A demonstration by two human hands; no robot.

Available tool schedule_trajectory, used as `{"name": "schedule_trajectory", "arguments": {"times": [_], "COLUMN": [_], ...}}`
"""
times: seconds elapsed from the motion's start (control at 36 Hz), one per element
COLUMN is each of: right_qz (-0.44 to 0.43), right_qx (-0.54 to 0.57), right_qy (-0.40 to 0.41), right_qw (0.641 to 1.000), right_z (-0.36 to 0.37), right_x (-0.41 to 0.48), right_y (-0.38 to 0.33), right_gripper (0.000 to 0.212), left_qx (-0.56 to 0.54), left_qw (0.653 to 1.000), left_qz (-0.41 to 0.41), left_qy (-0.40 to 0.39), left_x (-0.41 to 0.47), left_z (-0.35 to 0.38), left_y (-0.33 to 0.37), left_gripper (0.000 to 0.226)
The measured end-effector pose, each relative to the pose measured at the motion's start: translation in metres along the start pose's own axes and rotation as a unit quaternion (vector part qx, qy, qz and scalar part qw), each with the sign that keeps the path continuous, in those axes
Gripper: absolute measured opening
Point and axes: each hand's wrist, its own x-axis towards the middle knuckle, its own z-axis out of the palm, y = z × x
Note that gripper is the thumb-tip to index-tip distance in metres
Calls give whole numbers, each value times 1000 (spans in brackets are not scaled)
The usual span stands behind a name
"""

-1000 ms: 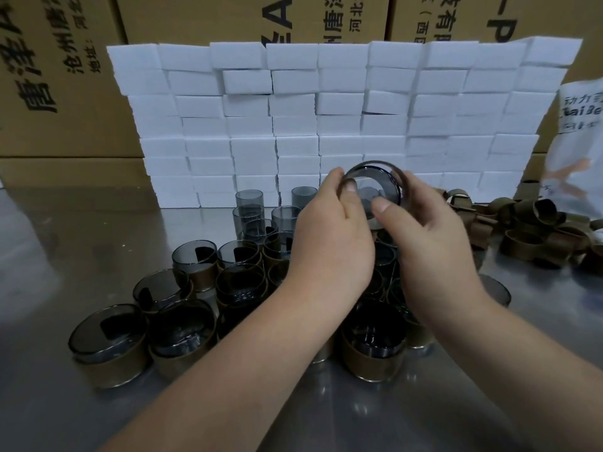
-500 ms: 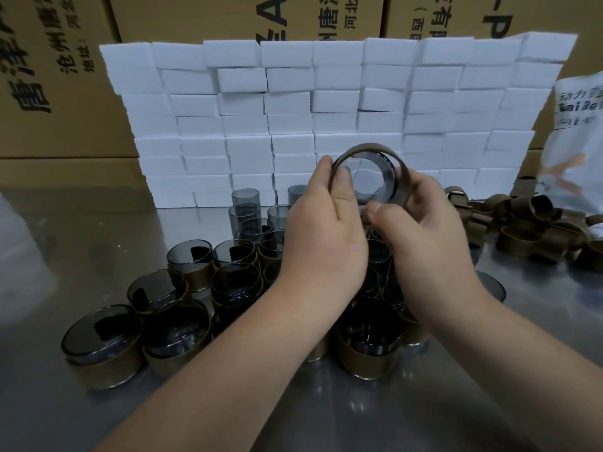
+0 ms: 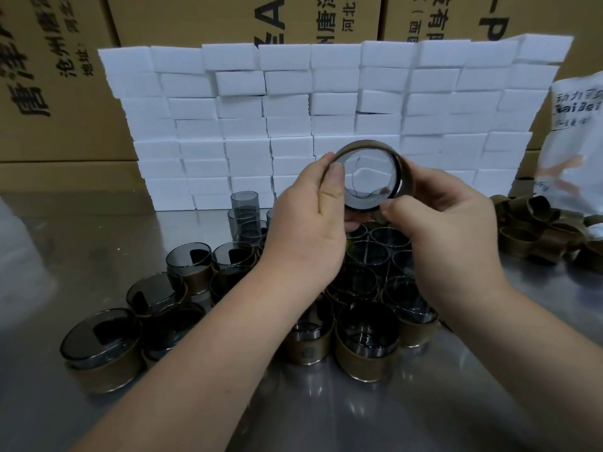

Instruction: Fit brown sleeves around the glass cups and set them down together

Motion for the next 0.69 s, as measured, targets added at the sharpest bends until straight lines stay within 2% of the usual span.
{"name": "schedule_trajectory", "arguments": {"times": [0.14,0.33,0.56,0.69], "right_qz": [5,10,-1,-2], "right_qx": [-6,-12,-5,0], "right_qy": [5,17,9,-7], "right_qw": [1000,1000,1000,1000], "right_z": [-2,-3,-4,-6], "right_x": [3,7,9,10], "right_y": [-1,1,1,1], "right_gripper": [38,35,30,23], "left_qx": [-26,-52,-79,-78], "left_qw": [999,998,996,996], "left_qz": [-26,-37,-32,-37], "left_qy": [5,3,5,9], "left_x": [2,3,3,5], "left_z": [-1,-4,-7,-7], "left_y": [3,7,11,9], "left_gripper": [27,15,28,56]}}
